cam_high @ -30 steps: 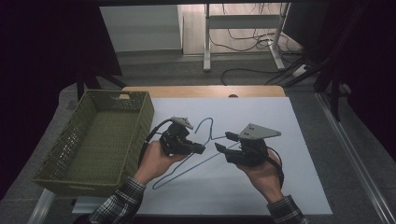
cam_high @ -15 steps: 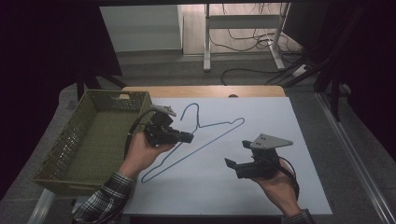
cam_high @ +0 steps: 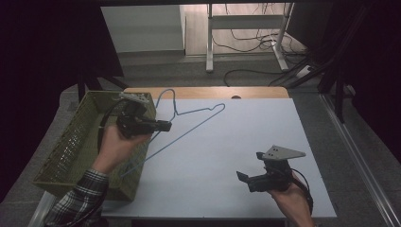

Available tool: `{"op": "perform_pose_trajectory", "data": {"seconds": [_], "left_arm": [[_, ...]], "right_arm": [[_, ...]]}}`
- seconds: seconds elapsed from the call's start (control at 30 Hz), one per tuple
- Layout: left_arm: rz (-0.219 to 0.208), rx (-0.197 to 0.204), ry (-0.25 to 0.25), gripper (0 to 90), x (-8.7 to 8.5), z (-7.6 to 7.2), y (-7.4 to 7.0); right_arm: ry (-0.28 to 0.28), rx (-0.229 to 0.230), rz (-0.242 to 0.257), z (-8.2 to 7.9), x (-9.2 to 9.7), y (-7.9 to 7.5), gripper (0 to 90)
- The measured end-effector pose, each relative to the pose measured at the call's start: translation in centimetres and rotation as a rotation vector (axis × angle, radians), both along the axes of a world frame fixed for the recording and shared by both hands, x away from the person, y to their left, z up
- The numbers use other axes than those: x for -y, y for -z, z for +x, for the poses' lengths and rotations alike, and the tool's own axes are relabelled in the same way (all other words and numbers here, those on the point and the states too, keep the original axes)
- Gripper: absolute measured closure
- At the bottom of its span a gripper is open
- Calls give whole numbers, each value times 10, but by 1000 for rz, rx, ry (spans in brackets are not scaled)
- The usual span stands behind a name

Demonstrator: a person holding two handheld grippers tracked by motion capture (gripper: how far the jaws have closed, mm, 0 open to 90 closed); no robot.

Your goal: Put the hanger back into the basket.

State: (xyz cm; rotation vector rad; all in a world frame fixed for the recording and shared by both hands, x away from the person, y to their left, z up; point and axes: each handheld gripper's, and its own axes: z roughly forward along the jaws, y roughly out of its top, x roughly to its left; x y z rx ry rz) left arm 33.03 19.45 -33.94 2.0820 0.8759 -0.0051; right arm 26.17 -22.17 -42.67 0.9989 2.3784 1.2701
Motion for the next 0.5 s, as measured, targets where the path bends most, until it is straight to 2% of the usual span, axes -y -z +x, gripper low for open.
{"op": "perform_pose_trajectory", "data": {"seconds": [0.03, 0.17, 0.27, 0.3, 0.5], "left_arm": [[0, 0, 0, 873, 0, 0, 0], [18, 12, -41, 873, -22, 0, -6], [17, 17, -64, 873, -32, -1, -8], [23, 28, -83, 873, -41, -3, -9], [26, 41, -136, 873, -68, -7, -10]], "right_arm": [[0, 0, 0, 0, 0, 0, 17], [18, -6, 2, -3, 9, 6, 10], [29, -6, 0, -4, 14, 10, 4], [34, -6, 1, -4, 16, 11, 3], [56, -17, 3, -7, 24, 17, 1]]}}
